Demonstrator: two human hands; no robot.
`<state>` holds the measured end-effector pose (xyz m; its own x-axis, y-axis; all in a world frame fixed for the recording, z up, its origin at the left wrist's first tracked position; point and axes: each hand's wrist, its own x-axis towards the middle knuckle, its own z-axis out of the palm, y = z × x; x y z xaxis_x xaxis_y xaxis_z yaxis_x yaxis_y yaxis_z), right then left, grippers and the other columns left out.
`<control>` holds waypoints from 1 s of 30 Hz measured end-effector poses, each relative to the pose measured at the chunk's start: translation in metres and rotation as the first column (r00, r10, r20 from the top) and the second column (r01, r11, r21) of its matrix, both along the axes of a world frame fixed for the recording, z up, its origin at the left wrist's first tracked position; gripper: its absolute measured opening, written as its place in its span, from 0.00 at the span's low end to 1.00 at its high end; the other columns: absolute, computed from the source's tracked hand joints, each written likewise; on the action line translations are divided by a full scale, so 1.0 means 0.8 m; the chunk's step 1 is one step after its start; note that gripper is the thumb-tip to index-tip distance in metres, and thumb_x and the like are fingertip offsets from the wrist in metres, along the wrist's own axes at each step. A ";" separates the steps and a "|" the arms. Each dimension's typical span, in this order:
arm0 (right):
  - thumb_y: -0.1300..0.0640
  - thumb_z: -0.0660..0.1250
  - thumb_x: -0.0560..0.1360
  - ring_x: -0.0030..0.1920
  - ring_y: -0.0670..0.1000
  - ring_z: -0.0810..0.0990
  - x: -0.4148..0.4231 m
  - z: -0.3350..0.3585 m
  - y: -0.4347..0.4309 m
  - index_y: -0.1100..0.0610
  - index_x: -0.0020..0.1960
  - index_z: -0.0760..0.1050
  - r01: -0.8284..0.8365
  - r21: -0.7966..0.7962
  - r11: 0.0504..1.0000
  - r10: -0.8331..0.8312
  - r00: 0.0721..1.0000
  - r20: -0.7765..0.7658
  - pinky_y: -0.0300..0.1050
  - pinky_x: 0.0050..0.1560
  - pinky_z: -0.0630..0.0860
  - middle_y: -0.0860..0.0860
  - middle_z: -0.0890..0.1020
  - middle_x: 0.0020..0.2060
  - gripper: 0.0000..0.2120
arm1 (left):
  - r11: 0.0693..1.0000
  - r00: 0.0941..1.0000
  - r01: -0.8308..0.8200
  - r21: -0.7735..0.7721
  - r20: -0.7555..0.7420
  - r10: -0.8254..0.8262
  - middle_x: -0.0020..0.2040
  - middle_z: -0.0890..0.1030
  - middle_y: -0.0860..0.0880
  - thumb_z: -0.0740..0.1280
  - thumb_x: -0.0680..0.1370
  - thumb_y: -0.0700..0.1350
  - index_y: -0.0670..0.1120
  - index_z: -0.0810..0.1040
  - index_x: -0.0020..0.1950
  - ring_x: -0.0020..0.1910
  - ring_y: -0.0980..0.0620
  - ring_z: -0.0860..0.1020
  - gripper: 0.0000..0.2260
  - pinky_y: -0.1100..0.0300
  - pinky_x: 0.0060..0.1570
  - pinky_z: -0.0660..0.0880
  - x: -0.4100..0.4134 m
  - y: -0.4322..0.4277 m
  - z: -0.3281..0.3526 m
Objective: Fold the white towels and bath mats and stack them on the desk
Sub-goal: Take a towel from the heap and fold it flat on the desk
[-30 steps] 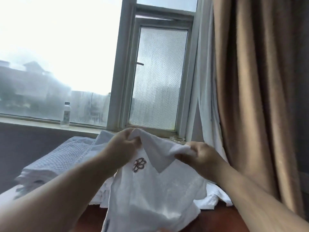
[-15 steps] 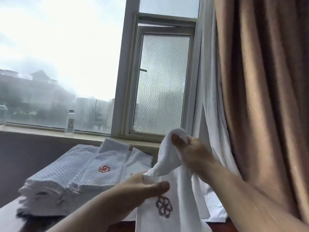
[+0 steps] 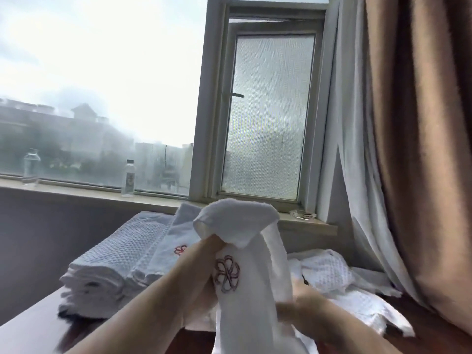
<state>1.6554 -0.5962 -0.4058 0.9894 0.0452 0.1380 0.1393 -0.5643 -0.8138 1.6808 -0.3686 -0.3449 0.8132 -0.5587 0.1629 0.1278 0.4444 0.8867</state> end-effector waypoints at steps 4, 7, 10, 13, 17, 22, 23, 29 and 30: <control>0.51 0.72 0.74 0.52 0.64 0.85 0.001 0.011 -0.010 0.64 0.58 0.82 0.104 0.515 0.851 -0.113 0.994 -0.015 0.61 0.56 0.81 0.65 0.85 0.52 0.19 | 0.999 0.999 -0.032 0.021 -0.016 0.033 0.55 0.84 0.37 0.75 0.68 0.47 0.39 0.85 0.55 0.49 0.41 0.85 0.19 0.51 0.44 0.81 0.008 0.019 0.001; 0.45 0.76 0.69 0.54 0.61 0.85 0.000 0.060 -0.034 0.61 0.58 0.83 0.068 0.493 0.867 -0.063 0.998 -0.026 0.55 0.53 0.82 0.61 0.86 0.53 0.25 | 0.994 0.996 -0.059 0.090 -0.062 0.065 0.58 0.83 0.36 0.72 0.72 0.51 0.40 0.83 0.61 0.57 0.36 0.82 0.21 0.42 0.53 0.81 0.021 0.033 -0.003; 0.43 0.82 0.63 0.59 0.61 0.83 0.001 0.109 -0.051 0.56 0.60 0.84 -0.042 0.431 0.901 0.103 0.988 -0.118 0.56 0.57 0.81 0.61 0.84 0.59 0.30 | 0.982 0.991 -0.076 0.172 -0.099 0.094 0.55 0.84 0.37 0.74 0.68 0.52 0.41 0.85 0.57 0.52 0.37 0.84 0.22 0.43 0.51 0.81 0.036 0.048 -0.003; 0.49 0.80 0.68 0.58 0.58 0.83 0.023 0.122 -0.041 0.54 0.58 0.81 0.041 -0.100 0.994 -0.044 0.999 -0.027 0.51 0.55 0.80 0.55 0.85 0.55 0.20 | 0.941 0.981 -0.151 0.301 -0.070 0.180 0.51 0.85 0.38 0.73 0.73 0.51 0.41 0.85 0.55 0.46 0.39 0.85 0.17 0.44 0.49 0.82 0.051 0.058 -0.017; 0.41 0.69 0.76 0.63 0.56 0.72 0.058 0.058 -0.012 0.47 0.62 0.64 0.627 -0.700 0.342 -0.475 0.758 0.447 0.51 0.59 0.71 0.52 0.74 0.61 0.21 | 0.636 0.841 -0.541 0.551 0.350 0.412 0.51 0.85 0.42 0.72 0.74 0.50 0.44 0.81 0.56 0.52 0.41 0.83 0.14 0.44 0.58 0.79 0.077 0.055 -0.069; 0.40 0.65 0.76 0.52 0.52 0.78 0.046 -0.079 0.032 0.46 0.48 0.69 0.396 -0.725 0.563 -0.357 0.908 0.219 0.46 0.46 0.72 0.46 0.76 0.48 0.11 | 0.201 0.505 -0.859 0.470 0.844 0.182 0.59 0.71 0.53 0.70 0.74 0.51 0.54 0.69 0.66 0.61 0.49 0.70 0.22 0.53 0.64 0.69 0.064 0.045 -0.154; 0.40 0.63 0.77 0.53 0.53 0.79 0.042 -0.100 0.037 0.47 0.47 0.71 0.326 -0.738 0.591 -0.342 0.930 0.136 0.47 0.48 0.73 0.47 0.77 0.49 0.10 | 0.289 0.484 -0.849 0.441 0.870 0.094 0.57 0.71 0.57 0.69 0.75 0.50 0.56 0.70 0.64 0.59 0.53 0.71 0.19 0.56 0.63 0.69 0.059 0.041 -0.172; 0.39 0.55 0.81 0.56 0.55 0.79 0.012 -0.115 0.027 0.50 0.52 0.77 0.258 -0.757 0.600 -0.432 0.901 -0.036 0.48 0.52 0.74 0.52 0.81 0.54 0.18 | 0.306 0.670 -0.569 0.763 0.647 -0.366 0.69 0.70 0.58 0.54 0.82 0.63 0.60 0.70 0.70 0.70 0.54 0.68 0.19 0.56 0.70 0.65 0.044 0.011 -0.237; 0.41 0.56 0.81 0.53 0.55 0.79 0.006 -0.109 0.019 0.50 0.47 0.76 0.215 -0.763 0.609 -0.437 0.894 -0.097 0.46 0.48 0.74 0.52 0.82 0.52 0.17 | 0.249 0.682 -0.568 0.785 0.617 -0.392 0.69 0.71 0.58 0.51 0.82 0.64 0.61 0.71 0.68 0.70 0.52 0.68 0.19 0.53 0.69 0.65 0.043 0.009 -0.241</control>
